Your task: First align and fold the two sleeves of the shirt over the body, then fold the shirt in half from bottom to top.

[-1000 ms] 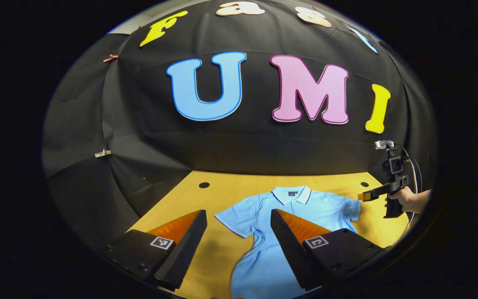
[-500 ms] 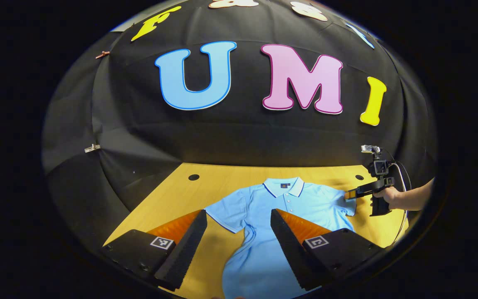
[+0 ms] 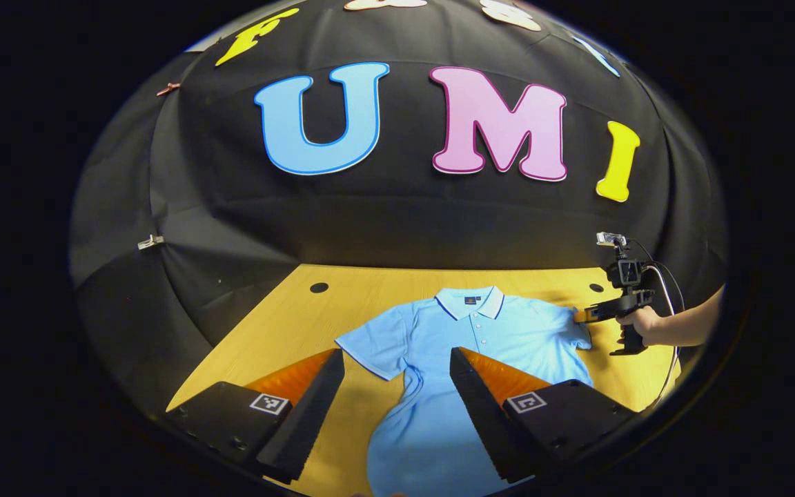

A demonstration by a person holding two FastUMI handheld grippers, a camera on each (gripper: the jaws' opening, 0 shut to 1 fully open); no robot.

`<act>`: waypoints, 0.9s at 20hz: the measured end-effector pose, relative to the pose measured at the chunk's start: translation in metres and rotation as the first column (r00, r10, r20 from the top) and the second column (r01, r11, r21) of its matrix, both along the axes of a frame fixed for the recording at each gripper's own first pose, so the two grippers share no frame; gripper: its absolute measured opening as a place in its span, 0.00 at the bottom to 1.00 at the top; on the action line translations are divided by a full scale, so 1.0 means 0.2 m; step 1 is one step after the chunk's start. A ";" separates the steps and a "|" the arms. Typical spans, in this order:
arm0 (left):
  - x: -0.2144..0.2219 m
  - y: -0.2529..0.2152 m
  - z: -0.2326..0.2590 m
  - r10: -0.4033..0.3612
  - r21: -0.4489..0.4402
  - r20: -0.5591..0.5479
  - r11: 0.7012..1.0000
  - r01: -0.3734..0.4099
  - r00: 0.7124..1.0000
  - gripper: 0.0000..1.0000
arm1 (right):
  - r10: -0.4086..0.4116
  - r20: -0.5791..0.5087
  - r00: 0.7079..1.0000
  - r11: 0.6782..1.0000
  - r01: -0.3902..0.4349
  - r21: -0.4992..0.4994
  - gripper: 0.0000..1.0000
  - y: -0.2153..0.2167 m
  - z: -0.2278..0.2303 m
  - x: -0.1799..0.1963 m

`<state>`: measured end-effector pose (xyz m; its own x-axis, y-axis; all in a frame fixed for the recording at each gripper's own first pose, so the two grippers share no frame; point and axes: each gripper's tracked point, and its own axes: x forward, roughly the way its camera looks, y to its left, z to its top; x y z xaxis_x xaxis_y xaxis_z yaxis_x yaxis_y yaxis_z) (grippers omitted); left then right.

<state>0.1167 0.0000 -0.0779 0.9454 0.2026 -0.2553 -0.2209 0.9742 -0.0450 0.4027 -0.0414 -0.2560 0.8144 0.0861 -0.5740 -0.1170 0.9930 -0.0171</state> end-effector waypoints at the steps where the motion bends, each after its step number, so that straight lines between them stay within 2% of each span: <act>1: 0.00 0.01 -0.01 0.008 -0.003 -0.002 1.000 -0.008 1.000 0.99 | 0.001 -0.007 1.000 1.000 -0.001 0.006 0.09 0.01 0.01 -0.02; 2: -0.01 0.02 -0.01 0.014 -0.006 -0.004 1.000 -0.014 1.000 0.99 | -0.003 -0.012 1.000 1.000 0.003 0.022 0.06 0.02 0.02 -0.02; 3: -0.02 0.03 -0.02 0.020 -0.010 -0.006 1.000 -0.021 1.000 0.99 | -0.013 -0.020 1.000 0.999 0.014 0.035 0.11 0.03 0.01 -0.02; 4: -0.03 0.04 -0.03 0.026 -0.011 -0.007 1.000 -0.026 1.000 0.99 | -0.027 -0.014 1.000 0.999 0.028 0.038 0.05 0.02 0.02 -0.02; 6: -0.04 0.06 -0.03 0.038 -0.012 -0.005 0.999 -0.038 0.999 0.99 | -0.035 0.029 0.999 0.999 0.034 0.040 0.00 0.02 0.11 -0.02; 7: -0.04 0.07 -0.02 0.043 -0.013 -0.001 0.999 -0.043 0.999 0.99 | -0.026 0.060 0.998 0.999 0.024 0.030 0.05 0.04 0.17 -0.03; 9: -0.04 0.08 -0.03 0.052 -0.018 0.005 0.999 -0.052 0.999 0.99 | -0.007 0.101 0.995 1.000 0.006 0.015 0.03 0.09 0.27 -0.04; 12: -0.06 0.12 -0.03 0.069 -0.024 0.010 0.997 -0.069 0.998 0.99 | 0.047 0.100 0.994 0.996 -0.054 0.065 0.05 0.33 0.35 -0.10; 13: -0.06 0.13 -0.03 0.074 -0.028 0.012 0.997 -0.074 0.997 0.99 | 0.083 0.107 0.991 0.994 -0.089 0.056 0.00 0.41 0.37 -0.12; 14: -0.07 0.14 -0.03 0.081 -0.030 0.015 0.996 -0.080 0.997 0.99 | 0.118 0.115 0.986 0.991 -0.124 0.048 0.05 0.50 0.39 -0.14; 17: -0.07 0.16 -0.04 0.094 -0.033 0.018 0.995 -0.093 0.995 0.99 | 0.196 0.112 0.974 0.976 -0.205 0.070 0.05 0.80 0.41 -0.20; 18: -0.07 0.17 -0.04 0.094 -0.033 0.018 0.995 -0.094 0.995 0.99 | 0.218 0.113 0.969 0.972 -0.227 0.068 0.10 0.89 0.41 -0.22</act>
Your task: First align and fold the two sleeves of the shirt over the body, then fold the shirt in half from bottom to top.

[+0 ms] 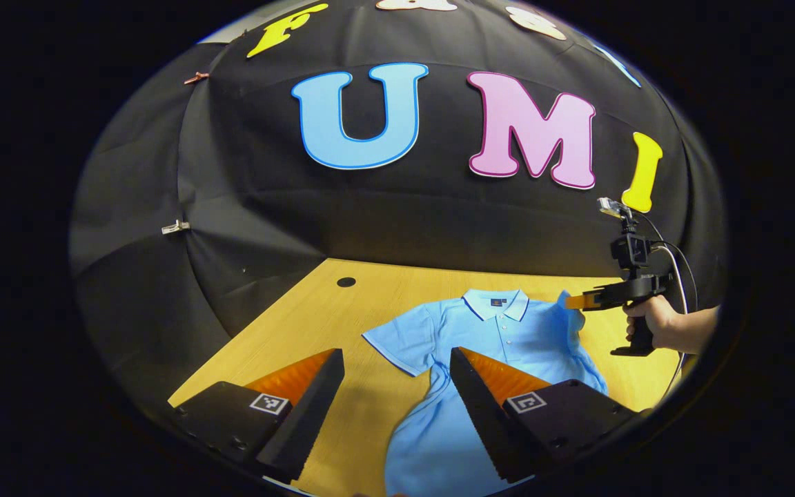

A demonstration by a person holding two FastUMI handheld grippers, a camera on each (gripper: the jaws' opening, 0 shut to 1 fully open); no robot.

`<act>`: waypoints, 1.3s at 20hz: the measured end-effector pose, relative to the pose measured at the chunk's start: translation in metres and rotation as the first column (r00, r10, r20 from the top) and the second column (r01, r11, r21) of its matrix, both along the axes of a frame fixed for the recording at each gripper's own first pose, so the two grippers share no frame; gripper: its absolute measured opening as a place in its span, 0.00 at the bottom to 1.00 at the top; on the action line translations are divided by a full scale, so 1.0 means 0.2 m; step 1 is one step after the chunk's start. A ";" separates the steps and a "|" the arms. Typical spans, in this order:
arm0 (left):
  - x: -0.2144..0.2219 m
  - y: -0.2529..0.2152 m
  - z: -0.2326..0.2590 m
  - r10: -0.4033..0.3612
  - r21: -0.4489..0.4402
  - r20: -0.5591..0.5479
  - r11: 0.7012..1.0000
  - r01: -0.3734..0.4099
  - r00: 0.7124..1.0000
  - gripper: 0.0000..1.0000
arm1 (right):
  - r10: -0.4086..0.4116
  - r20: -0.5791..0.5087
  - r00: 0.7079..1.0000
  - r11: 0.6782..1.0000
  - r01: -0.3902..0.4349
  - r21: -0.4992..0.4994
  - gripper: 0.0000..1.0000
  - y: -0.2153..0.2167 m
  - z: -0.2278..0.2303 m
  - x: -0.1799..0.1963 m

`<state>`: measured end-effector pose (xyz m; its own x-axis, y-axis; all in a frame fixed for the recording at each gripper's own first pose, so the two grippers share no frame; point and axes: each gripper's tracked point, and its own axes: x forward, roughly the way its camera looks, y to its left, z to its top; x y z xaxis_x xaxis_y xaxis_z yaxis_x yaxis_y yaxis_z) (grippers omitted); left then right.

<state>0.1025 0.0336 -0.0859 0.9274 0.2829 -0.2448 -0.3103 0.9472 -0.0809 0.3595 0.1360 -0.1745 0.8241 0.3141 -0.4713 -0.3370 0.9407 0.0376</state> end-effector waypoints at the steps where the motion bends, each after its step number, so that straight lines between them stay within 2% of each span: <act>1: 0.00 0.01 0.00 0.002 0.001 0.000 1.000 -0.002 1.000 0.99 | 0.018 0.000 1.000 1.000 -0.018 -0.010 0.10 0.07 -0.01 -0.02; 5: 0.03 0.03 0.01 -0.001 -0.004 0.006 1.000 0.001 1.000 0.99 | 0.082 -0.033 0.996 0.997 -0.082 -0.006 0.07 0.33 -0.08 -0.12; 6: 0.04 0.03 0.00 -0.003 -0.008 0.005 1.000 0.003 1.000 0.99 | 0.101 -0.036 0.994 0.995 -0.101 0.005 0.17 0.38 -0.09 -0.16; 7: 0.06 0.03 0.00 -0.007 -0.009 0.005 1.000 0.007 1.000 0.99 | 0.119 -0.028 0.992 0.993 -0.119 0.022 0.39 0.41 -0.07 -0.18; 9: 0.10 0.05 0.00 -0.020 -0.002 0.010 1.000 0.020 1.000 0.99 | 0.137 0.002 0.991 0.990 -0.137 0.037 0.54 0.42 -0.02 -0.25; 10: 0.13 0.05 0.00 -0.028 -0.001 0.010 1.000 0.028 1.000 0.99 | 0.137 0.015 0.990 0.990 -0.137 0.035 0.58 0.39 0.00 -0.28; 12: 0.20 0.08 -0.01 -0.049 -0.002 0.010 0.999 0.049 0.999 0.99 | 0.124 0.043 0.991 0.992 -0.125 0.020 0.81 0.29 0.04 -0.34; 13: 0.25 0.09 -0.03 -0.059 -0.004 0.010 0.998 0.059 0.998 0.99 | 0.116 0.058 0.992 0.993 -0.116 0.006 0.98 0.22 0.06 -0.37; 17: 0.51 0.16 -0.09 -0.104 -0.025 -0.003 0.994 0.104 0.995 0.99 | 0.069 0.120 0.990 0.996 -0.063 -0.057 0.98 -0.06 0.15 -0.49; 20: 0.74 0.21 -0.24 -0.148 -0.035 -0.050 0.989 0.147 0.988 0.99 | 0.017 0.167 0.986 0.998 -0.007 -0.062 0.98 -0.26 0.24 -0.57; 23: 0.96 0.29 -0.42 -0.136 -0.092 -0.111 0.988 0.126 0.984 0.99 | -0.036 0.176 0.984 0.999 0.038 -0.008 0.98 -0.41 0.30 -0.68; 26: 1.13 0.40 -0.59 -0.102 -0.101 -0.188 0.991 0.084 0.977 0.99 | -0.093 0.158 0.983 0.996 0.093 0.006 0.98 -0.58 0.28 -0.77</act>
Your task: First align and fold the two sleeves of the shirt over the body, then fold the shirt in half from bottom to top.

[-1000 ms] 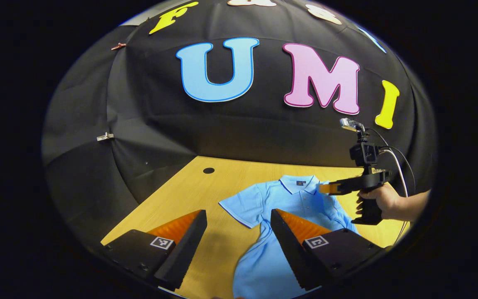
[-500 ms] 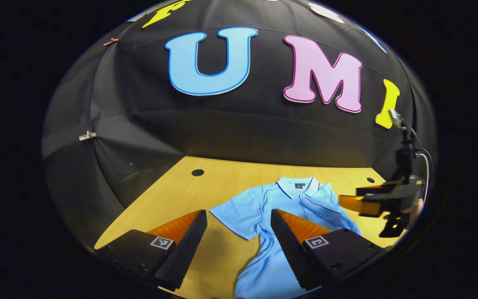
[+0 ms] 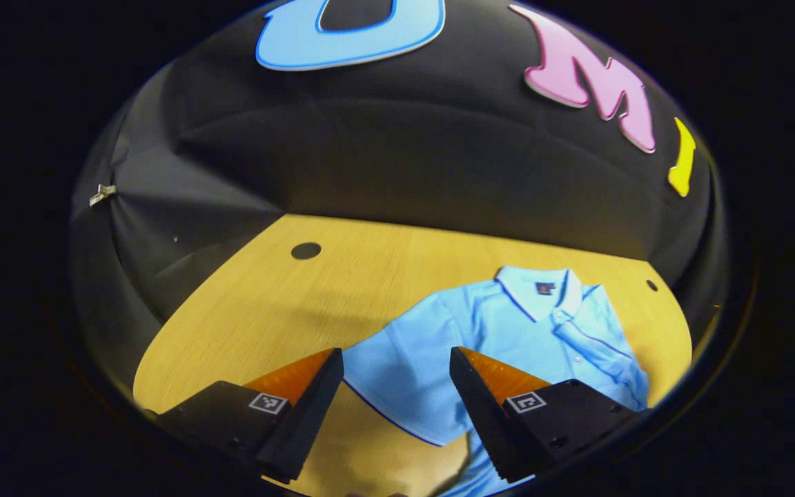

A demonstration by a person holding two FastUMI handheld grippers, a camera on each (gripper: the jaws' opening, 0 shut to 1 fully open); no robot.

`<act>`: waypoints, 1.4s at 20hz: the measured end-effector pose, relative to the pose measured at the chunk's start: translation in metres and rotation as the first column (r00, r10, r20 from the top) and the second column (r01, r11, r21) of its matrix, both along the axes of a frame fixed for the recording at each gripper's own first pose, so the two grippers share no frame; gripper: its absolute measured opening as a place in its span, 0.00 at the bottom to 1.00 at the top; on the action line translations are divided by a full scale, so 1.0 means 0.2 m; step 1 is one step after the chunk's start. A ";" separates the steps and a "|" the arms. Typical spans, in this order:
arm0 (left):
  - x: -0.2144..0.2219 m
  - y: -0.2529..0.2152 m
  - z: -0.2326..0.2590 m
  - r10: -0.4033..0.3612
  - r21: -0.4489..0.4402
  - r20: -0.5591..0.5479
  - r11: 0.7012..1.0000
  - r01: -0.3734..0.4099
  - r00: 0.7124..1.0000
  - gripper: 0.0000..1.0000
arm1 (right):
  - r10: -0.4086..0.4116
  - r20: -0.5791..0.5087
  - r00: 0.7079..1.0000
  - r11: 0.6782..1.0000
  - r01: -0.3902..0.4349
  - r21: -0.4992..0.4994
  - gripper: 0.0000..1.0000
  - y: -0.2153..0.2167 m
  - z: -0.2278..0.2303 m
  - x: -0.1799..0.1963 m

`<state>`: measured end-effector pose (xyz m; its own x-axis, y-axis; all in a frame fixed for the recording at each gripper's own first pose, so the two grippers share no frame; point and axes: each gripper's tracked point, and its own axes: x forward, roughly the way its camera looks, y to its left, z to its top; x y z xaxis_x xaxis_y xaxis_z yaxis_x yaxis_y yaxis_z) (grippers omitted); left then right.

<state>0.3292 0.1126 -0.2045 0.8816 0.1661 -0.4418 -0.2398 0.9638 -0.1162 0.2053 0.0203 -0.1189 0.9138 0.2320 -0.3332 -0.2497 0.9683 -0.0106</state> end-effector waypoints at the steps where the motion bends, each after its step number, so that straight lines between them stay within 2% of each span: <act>1: 0.04 0.03 -0.04 0.004 0.005 -0.023 1.000 -0.004 1.000 0.99 | -0.014 -0.008 1.000 1.000 0.014 -0.004 0.98 -0.05 -0.02 -0.03; 3: 0.11 0.08 -0.10 0.018 0.028 -0.064 0.999 -0.016 0.998 1.00 | -0.040 -0.030 0.999 0.999 0.039 -0.023 0.98 -0.12 -0.08 -0.06; 6: 0.13 0.09 -0.21 0.028 -0.007 -0.145 1.000 -0.029 0.989 1.00 | -0.067 -0.069 0.995 0.998 0.067 -0.007 0.98 -0.16 -0.14 -0.09; 7: 0.12 0.11 -0.23 0.039 0.009 -0.164 0.999 -0.038 0.986 1.00 | -0.073 -0.074 0.995 0.997 0.074 0.001 0.98 -0.17 -0.15 -0.10; 11: 0.15 0.08 -0.23 -0.007 0.022 -0.162 1.000 0.010 0.987 0.99 | -0.083 -0.076 0.994 0.996 0.084 0.011 0.98 -0.17 -0.16 -0.10; 13: 0.18 0.05 -0.23 -0.032 0.035 -0.152 0.999 0.037 0.988 0.78 | -0.081 -0.078 0.994 0.997 0.082 0.013 0.98 -0.16 -0.16 -0.10; 16: 0.22 0.06 -0.20 -0.041 0.045 -0.128 0.998 0.048 0.991 0.19 | -0.082 -0.083 0.993 0.996 0.084 0.022 0.98 -0.16 -0.18 -0.10; 17: 0.22 0.07 -0.21 -0.044 0.043 -0.120 0.998 0.049 0.992 0.19 | -0.084 -0.085 0.993 0.996 0.086 0.023 0.98 -0.17 -0.18 -0.11; 18: 0.23 0.06 -0.20 -0.046 0.035 -0.116 0.998 0.050 0.992 0.10 | -0.089 -0.085 0.992 0.996 0.091 0.021 0.98 -0.18 -0.19 -0.12; 19: 0.23 0.06 -0.20 -0.052 0.032 -0.118 0.998 0.056 0.992 0.07 | -0.094 -0.085 0.992 0.995 0.096 0.020 0.98 -0.18 -0.19 -0.12; 22: 0.21 0.02 -0.16 -0.072 0.039 -0.143 0.996 0.079 0.987 0.06 | -0.108 -0.093 0.990 0.994 0.111 0.023 0.98 -0.22 -0.22 -0.14; 24: 0.23 -0.04 -0.05 -0.088 0.054 -0.109 0.994 0.094 0.990 0.06 | -0.116 -0.095 0.989 0.992 0.119 0.028 0.98 -0.26 -0.23 -0.18; 28: 0.28 -0.34 0.22 -0.185 0.056 -0.031 0.981 0.187 0.982 0.06 | -0.122 -0.097 0.988 0.991 0.126 0.036 0.98 -0.28 -0.24 -0.22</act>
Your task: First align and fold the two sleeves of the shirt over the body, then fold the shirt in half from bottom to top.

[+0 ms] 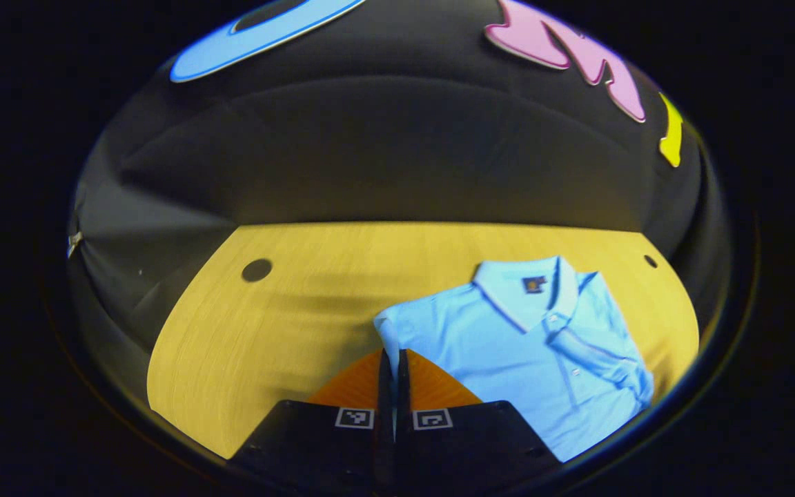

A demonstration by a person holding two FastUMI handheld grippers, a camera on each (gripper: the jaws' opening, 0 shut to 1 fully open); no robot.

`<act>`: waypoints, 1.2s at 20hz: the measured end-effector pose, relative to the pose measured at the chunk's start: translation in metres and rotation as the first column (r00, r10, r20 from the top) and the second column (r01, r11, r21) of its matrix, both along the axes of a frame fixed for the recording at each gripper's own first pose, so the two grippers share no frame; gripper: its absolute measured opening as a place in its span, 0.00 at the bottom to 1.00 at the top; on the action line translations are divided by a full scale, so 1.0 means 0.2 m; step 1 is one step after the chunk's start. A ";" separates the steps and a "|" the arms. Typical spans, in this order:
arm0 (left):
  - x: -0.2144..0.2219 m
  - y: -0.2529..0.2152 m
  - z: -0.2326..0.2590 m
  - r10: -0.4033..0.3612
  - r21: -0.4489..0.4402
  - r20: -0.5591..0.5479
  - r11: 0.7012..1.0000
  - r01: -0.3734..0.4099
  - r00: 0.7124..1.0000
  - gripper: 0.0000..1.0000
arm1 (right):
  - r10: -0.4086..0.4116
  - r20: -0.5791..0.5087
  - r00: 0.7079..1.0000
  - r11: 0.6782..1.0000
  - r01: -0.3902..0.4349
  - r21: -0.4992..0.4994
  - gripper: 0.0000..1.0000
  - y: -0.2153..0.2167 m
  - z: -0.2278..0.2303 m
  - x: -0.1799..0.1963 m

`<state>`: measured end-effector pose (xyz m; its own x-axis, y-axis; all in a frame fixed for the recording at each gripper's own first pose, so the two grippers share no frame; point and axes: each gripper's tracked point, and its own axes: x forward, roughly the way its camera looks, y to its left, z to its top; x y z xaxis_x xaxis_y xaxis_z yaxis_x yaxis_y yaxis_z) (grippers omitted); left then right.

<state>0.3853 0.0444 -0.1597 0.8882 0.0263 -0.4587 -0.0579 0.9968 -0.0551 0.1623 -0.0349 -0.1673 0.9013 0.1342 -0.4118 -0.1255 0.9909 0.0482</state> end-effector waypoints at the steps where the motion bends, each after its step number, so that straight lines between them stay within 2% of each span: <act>1: 0.01 -0.10 0.05 -0.030 -0.009 0.014 0.999 0.030 0.999 0.06 | -0.001 0.003 1.000 1.000 0.001 0.003 0.98 -0.01 0.00 -0.01; 4: 0.01 -0.43 0.16 -0.120 -0.042 0.039 0.992 0.122 0.992 0.06 | -0.009 0.012 1.000 1.000 0.008 0.012 0.98 -0.02 0.01 -0.04; 7: 0.02 -0.67 0.17 -0.171 -0.047 0.052 0.984 0.173 0.984 0.06 | -0.016 0.022 1.000 1.000 0.016 0.017 0.98 -0.05 0.03 -0.09; 9: -0.01 -0.81 0.16 -0.202 -0.087 0.064 0.974 0.207 0.977 0.14 | -0.019 0.028 0.999 1.000 0.019 0.020 0.98 -0.06 0.03 -0.14; 11: -0.05 -0.90 0.20 -0.227 -0.134 0.100 0.962 0.239 0.969 0.56 | -0.019 0.026 0.999 1.000 0.018 0.023 0.98 -0.05 0.02 -0.17; 13: -0.12 -0.92 0.24 -0.235 -0.136 0.145 0.957 0.255 0.961 0.97 | -0.017 0.022 1.000 1.000 0.016 0.027 0.98 -0.05 0.00 -0.25; 18: -0.46 -0.75 0.30 -0.214 -0.078 0.185 0.970 0.231 0.959 0.97 | -0.001 -0.002 1.000 0.999 0.002 0.047 0.98 0.02 -0.05 -0.41; 21: -0.78 -0.63 0.29 -0.188 -0.060 0.187 0.978 0.202 0.964 0.98 | 0.018 -0.030 0.999 0.998 -0.016 0.061 0.98 0.09 -0.09 -0.53; 24: -1.14 -0.51 0.17 -0.175 -0.025 0.152 0.983 0.181 0.973 0.98 | 0.037 -0.081 0.996 0.997 -0.032 0.067 0.98 0.16 -0.18 -0.66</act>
<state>0.1564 -0.0583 -0.1257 0.9352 -0.1540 -0.3190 0.1323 0.9872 -0.0886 0.0300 -0.0021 -0.2025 0.8590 0.1938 -0.4738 -0.1523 0.9804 0.1248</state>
